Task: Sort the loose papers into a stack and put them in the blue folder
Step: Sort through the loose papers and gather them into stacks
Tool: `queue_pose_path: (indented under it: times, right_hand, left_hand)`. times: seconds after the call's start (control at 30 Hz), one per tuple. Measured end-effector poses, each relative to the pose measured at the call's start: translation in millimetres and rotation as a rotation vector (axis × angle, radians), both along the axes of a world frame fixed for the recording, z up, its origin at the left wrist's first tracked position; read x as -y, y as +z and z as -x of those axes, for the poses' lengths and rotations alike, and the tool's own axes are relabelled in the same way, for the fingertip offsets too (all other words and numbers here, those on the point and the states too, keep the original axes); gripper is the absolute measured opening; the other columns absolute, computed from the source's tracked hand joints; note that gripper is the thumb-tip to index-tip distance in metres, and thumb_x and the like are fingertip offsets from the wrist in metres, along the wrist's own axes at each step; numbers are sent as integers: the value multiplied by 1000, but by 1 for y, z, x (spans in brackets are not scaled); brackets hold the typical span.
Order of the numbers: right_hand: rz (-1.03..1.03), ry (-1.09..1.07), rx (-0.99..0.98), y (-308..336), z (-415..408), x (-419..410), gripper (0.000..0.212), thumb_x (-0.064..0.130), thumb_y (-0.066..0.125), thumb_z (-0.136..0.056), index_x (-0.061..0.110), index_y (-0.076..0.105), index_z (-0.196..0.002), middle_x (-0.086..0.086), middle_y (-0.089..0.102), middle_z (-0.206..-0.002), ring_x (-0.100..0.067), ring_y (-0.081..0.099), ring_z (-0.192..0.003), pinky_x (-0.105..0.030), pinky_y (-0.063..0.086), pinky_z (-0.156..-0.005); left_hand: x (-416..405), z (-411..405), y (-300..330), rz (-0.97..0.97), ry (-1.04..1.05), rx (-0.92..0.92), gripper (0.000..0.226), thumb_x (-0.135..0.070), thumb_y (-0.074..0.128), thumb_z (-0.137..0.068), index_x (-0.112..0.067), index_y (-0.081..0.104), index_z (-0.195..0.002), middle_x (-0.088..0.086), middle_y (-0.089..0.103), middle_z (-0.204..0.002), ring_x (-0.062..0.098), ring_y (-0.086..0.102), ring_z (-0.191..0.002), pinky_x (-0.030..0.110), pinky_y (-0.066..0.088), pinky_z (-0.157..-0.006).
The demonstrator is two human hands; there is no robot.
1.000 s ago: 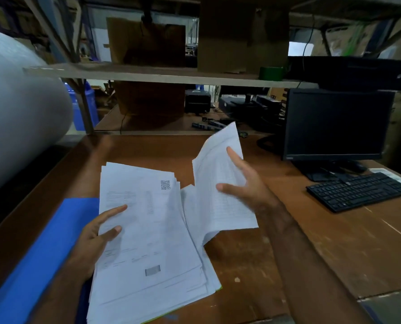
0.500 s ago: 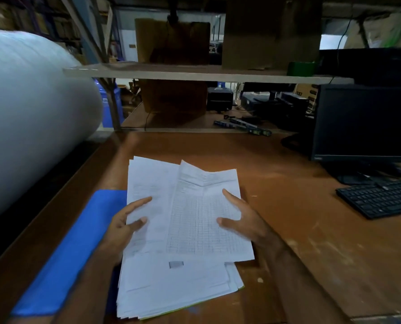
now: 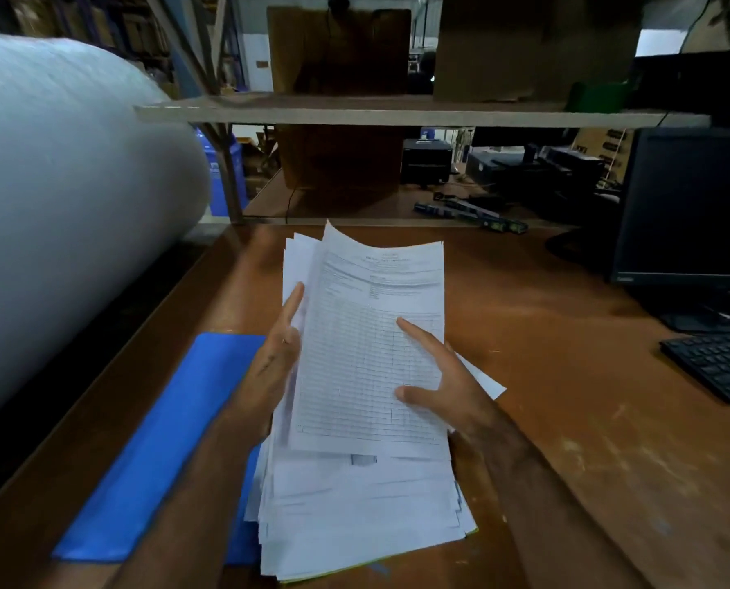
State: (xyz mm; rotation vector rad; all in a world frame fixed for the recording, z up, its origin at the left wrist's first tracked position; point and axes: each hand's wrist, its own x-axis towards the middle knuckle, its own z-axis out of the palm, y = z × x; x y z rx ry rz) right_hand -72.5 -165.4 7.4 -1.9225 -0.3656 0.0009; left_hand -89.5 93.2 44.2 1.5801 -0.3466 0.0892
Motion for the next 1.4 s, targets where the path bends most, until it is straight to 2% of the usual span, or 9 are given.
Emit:
queue_pose_path:
  times: [0.2, 0.47, 0.63, 0.8, 0.9, 0.97, 1.1, 1.2, 1.4]
  right_hand:
    - [-27, -125, 234, 41, -2, -2, 72, 12, 78, -86, 50, 50, -141, 16, 45, -145, 4, 42, -134, -26, 41, -107]
    - [-298, -32, 443, 119, -25, -21, 34, -6, 68, -88, 14, 72, -115, 5, 69, -123, -21, 62, -124, -53, 51, -104]
    - [-189, -20, 371, 86, -35, -33, 33, -6, 70, -85, 16, 76, -109, 4, 72, -117, -17, 64, -118, -52, 52, -104]
    - [5, -77, 306, 31, -30, -42, 23, 0, 73, -85, 20, 78, -95, 16, 74, -105, 3, 63, -109, -44, 51, -103]
    - [121, -234, 380, 21, -24, -55, 31, 15, 77, -86, 27, 70, -113, 12, 62, -123, 9, 52, -110, -47, 50, -102]
    - [317, -292, 313, 19, -7, -71, 58, 41, 76, -86, 34, 52, -139, 1, 37, -156, -8, 40, -134, -54, 41, -111]
    - [816, 76, 165, -4, 39, -112, 88, 87, 49, -78, 52, 21, -154, 9, -9, -170, -24, -3, -157, -66, 9, -118]
    - [968, 213, 69, -32, 55, -129, 88, 97, 33, -74, 62, 10, -152, 10, -7, -170, -28, -12, -156, -73, -8, -113]
    - [991, -115, -32, -44, 17, -72, 87, 99, 15, -74, 61, 4, -152, 12, -1, -170, -29, -6, -157, -74, -7, -113]
  left_hand:
    - [3, -11, 23, -49, -57, 132, 62, 13, 53, -96, -31, 60, -139, -22, 59, -140, 16, 54, -135, 37, 56, -100]
    - [-14, -21, 71, -23, 57, 356, 61, 12, 52, -81, -26, 74, -124, -5, 65, -139, 22, 55, -136, 53, 47, -109]
    - [-33, -23, 37, -47, 59, 252, 45, 2, 61, -89, -21, 73, -126, 0, 65, -139, 25, 58, -133, 58, 48, -108]
    - [-34, -16, -5, -222, 137, 241, 40, 7, 60, -96, -20, 73, -123, -15, 70, -129, 7, 59, -129, 39, 42, -115]
    - [-44, -15, 0, -170, 239, 184, 40, 11, 59, -94, -16, 75, -120, -20, 71, -125, 3, 60, -124, 40, 45, -113]
    - [-64, -17, 9, -120, 371, 146, 41, 9, 59, -92, -18, 77, -117, -22, 70, -122, 0, 60, -118, 34, 48, -107]
    - [-116, -23, 11, 18, 579, 137, 50, 8, 57, -86, -30, 80, -109, 3, 65, -137, 24, 59, -127, 33, 51, -103]
    - [-125, -20, 0, 96, 617, 73, 53, 12, 55, -85, -29, 80, -107, 1, 63, -139, 22, 60, -125, 31, 54, -96]
    - [-118, -14, -17, 193, 528, -35, 51, 14, 56, -88, -25, 78, -112, -2, 62, -140, 20, 60, -124, 36, 56, -96]
